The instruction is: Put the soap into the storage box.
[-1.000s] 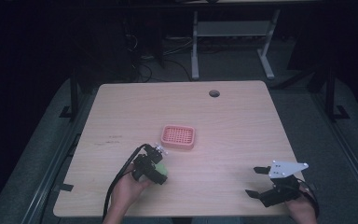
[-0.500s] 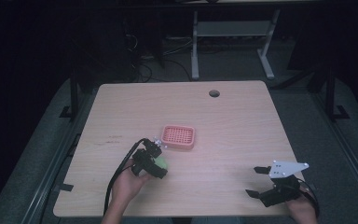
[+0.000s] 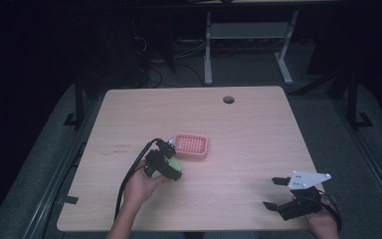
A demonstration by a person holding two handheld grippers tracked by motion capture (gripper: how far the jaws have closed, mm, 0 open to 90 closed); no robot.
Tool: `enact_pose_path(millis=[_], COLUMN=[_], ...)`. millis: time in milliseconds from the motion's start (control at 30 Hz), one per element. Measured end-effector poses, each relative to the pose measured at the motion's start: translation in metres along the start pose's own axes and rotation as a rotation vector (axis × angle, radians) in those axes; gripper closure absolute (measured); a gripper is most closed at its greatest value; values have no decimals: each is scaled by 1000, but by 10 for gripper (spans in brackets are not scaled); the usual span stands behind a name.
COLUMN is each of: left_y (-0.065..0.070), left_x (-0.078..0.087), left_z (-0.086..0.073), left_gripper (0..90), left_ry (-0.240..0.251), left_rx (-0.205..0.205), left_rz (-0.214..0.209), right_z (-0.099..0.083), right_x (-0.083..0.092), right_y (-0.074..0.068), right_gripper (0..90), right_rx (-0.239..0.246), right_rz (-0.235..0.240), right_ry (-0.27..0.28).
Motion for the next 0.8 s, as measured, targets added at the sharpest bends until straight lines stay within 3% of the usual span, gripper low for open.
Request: enact_pose_path(millis=[800], left_y=[-6], left_x=[1], left_z=[36], left_gripper=[265], left_ry=[7], left_rx=[-29], left_rz=[1], right_z=[-1], right_x=[1], right_y=[1], right_gripper=[138], right_rx=[-10], right_rz=[5], right_ry=[10])
Point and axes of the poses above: each handheld gripper's, and its own axes: x roughly backward along the jaws, z roughly out of its top, y roughly to its right, the point moved 8 cm from there along -x, roughly forward along the jaws, and after that the axes turned 3 degrees about z, right-handed, at the moved point
